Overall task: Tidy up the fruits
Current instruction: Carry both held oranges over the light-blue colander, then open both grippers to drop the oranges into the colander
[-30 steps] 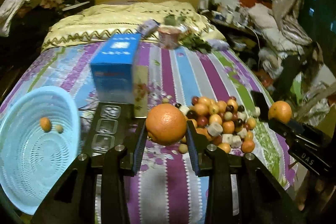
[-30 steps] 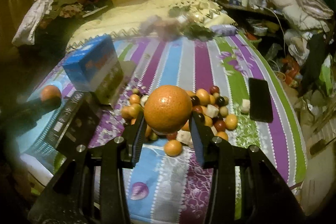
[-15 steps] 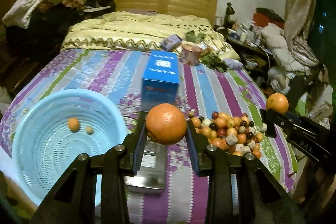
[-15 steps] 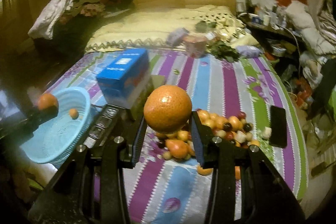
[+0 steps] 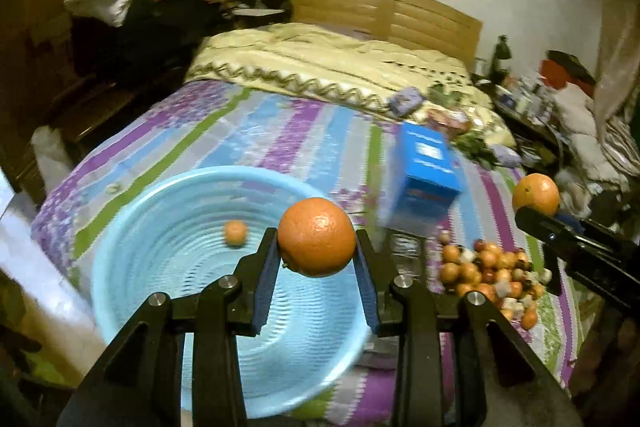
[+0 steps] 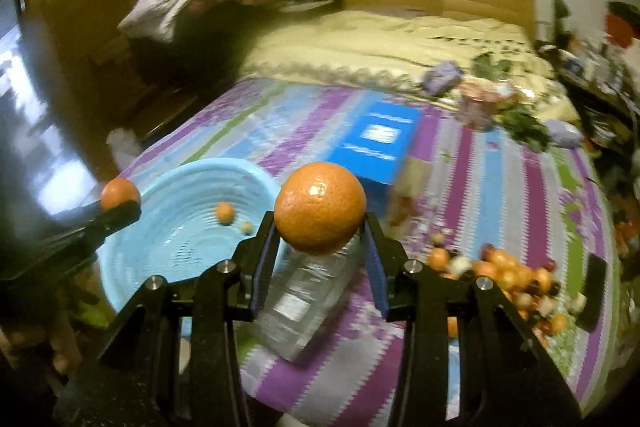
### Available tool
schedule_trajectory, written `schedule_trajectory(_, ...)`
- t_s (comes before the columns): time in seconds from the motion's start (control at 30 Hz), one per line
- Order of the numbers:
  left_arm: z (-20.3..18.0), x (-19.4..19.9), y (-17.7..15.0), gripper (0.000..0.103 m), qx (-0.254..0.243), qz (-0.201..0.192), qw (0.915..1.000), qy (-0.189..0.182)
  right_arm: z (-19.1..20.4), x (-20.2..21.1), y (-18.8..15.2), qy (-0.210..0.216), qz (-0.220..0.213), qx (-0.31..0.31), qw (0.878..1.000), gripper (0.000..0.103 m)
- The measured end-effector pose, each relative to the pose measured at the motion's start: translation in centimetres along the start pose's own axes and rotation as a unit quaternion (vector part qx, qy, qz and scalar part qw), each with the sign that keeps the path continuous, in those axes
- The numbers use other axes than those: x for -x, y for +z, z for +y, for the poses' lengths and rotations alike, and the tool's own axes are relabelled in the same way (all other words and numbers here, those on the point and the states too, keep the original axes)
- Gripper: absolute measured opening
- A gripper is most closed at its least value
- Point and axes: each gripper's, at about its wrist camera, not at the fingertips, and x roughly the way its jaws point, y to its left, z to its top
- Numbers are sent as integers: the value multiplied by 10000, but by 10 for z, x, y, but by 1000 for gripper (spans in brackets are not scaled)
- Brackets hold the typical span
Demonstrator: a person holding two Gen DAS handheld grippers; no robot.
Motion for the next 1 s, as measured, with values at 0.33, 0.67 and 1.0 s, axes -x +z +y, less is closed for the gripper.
schedule_trajectory(0.33,98,-17,-7,37,570,642,9950,507,72,-76,16,942,1179,503,9873,42)
schedule_trajectory(0.67,138,-59,-34,37,851,1631,9819,457,103,-141,3,999,2606,1029,9547,42)
schedule_trajectory(1.0,153,-73,-41,37,1071,1898,9754,344,106,-158,2,1000,2909,1019,9461,42)
